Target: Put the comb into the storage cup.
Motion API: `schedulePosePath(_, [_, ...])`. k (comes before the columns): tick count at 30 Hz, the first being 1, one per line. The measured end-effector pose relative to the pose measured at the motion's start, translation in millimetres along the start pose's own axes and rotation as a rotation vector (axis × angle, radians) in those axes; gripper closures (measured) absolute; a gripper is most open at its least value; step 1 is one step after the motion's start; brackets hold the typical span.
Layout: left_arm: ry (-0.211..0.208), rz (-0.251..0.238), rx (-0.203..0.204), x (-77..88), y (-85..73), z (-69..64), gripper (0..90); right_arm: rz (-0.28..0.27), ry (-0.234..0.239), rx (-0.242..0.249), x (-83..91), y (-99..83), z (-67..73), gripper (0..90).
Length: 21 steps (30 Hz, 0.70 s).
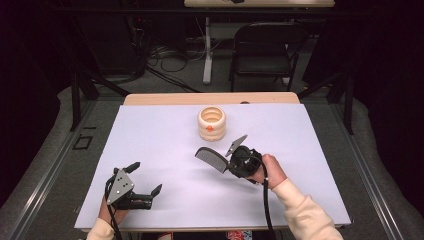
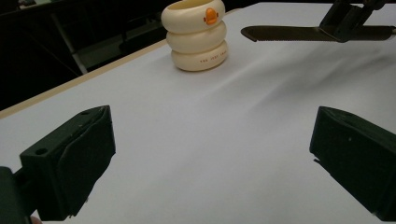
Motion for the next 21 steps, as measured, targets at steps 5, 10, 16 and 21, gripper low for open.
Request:
schedulePosePath(5, [0.0, -0.001, 0.001, -0.2, 0.2, -0.2, 0.2, -0.017, 0.0, -0.008, 1.5, 0.8, -1.0, 71.7])
schedulePosePath(10, [0.0, 0.0, 0.0, -0.1, 0.0, 0.0, 0.2, -0.029, -0.003, -0.011, 2.3, 1.9, -2.0, 71.8])
schedulePosePath(16, [0.001, 0.0, 0.001, 0.0, 0.0, 0.2, 0.2, -0.046, -0.009, -0.015, 3.1, 3.7, -3.0, 71.7])
schedulePosePath(21, [0.0, 0.003, -0.002, 0.1, -0.3, 0.2, 0.2, -0.06, -0.008, -0.023, 4.4, 5.0, -4.4, 71.8])
Point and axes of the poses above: each handheld gripper's, and its own axes: x roughly backward along the jaws, y roughly out of its top, z roughly to its left, the point moved 10 cm from there along -x, roughly forward along the jaws, and after that the axes turned 6 degrees about -x, right-handed, at the moved point
